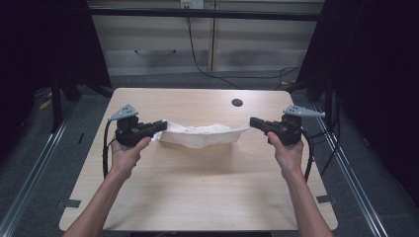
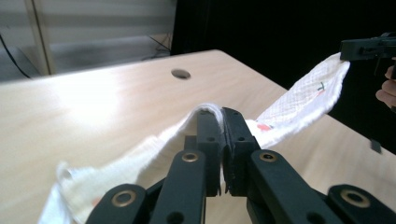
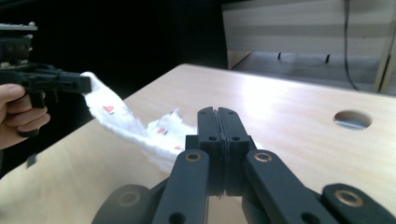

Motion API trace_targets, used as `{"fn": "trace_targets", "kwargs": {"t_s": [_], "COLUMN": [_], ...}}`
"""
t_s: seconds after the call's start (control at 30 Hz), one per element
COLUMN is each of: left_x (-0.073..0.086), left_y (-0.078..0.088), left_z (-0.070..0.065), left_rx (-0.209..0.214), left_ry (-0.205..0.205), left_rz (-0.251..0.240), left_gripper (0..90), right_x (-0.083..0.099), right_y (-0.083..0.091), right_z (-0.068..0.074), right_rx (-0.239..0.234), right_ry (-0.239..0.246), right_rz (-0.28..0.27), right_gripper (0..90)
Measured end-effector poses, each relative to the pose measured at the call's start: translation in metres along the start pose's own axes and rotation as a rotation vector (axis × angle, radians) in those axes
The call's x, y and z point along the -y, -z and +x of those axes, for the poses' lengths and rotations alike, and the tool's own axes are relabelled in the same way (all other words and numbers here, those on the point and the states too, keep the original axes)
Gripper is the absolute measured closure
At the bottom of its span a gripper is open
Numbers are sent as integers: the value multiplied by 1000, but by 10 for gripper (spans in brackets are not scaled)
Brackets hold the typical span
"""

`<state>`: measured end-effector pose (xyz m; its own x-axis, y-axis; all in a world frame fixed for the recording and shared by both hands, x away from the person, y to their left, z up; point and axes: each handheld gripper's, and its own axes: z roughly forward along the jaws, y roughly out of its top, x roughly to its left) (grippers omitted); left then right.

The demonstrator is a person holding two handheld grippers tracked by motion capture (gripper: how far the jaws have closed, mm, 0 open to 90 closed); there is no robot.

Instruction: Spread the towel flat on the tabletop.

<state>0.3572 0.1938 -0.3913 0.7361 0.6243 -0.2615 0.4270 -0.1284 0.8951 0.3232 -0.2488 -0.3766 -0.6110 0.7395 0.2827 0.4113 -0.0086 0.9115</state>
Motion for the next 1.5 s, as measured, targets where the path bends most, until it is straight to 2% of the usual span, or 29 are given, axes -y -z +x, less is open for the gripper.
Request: {"fn": "trace_targets", "kwargs": {"t_s": [0.1,0.13,0.23,0.27,0.3,0.33,0.37,0.4,0.5,0.57,0.63,0.73,0.8,0.97,1.03,1.1,1.2,1.27,1.37,1.5], "left_x": [13,18,32,36,40,45,50,54,69,76,89,105,111,120,121,124,125,125,126,125], "left_y": [2,3,10,12,13,15,16,18,24,27,27,24,22,20,23,26,30,31,35,41], "left_z": [2,2,0,-2,-6,-10,-13,-14,-15,-17,-21,-22,-24,-27,-28,-28,-28,-26,-23,-21], "left_rx": [0,-1,3,-3,-7,-1,1,3,5,-3,-3,10,11,-6,-6,-2,-5,-1,-14,-30], "left_ry": [5,13,14,1,-20,-29,-34,-42,-21,-37,-51,-35,-44,-74,-65,-50,-56,-39,-30,-23], "left_rz": [31,40,59,70,87,101,108,122,128,113,126,172,209,241,236,230,237,235,239,223], "left_gripper": [870,870,870,870,870,869,869,869,869,869,869,868,868,852,805,795,765,730,660,622], "right_x": [20,20,35,46,46,60,60,68,90,101,104,112,117,127,130,132,129,128,122,117], "right_y": [6,6,12,14,14,14,14,14,17,20,20,22,20,19,20,23,25,24,12,-1], "right_z": [10,10,15,18,18,22,22,24,28,30,31,30,33,40,40,38,35,35,33,30], "right_rx": [-19,-19,-32,-27,-27,-22,-22,-25,-38,-49,-55,-59,-64,-69,-68,-67,-62,-58,-43,-40], "right_ry": [5,5,0,7,7,9,9,4,-9,-25,-19,-31,-29,-13,-9,-26,-34,-39,-24,-8], "right_rz": [33,33,59,84,84,108,108,118,145,169,177,186,210,248,257,248,232,230,237,256], "right_gripper": [892,892,892,892,892,892,892,892,892,891,891,891,889,876,860,825,795,762,716,712]}}
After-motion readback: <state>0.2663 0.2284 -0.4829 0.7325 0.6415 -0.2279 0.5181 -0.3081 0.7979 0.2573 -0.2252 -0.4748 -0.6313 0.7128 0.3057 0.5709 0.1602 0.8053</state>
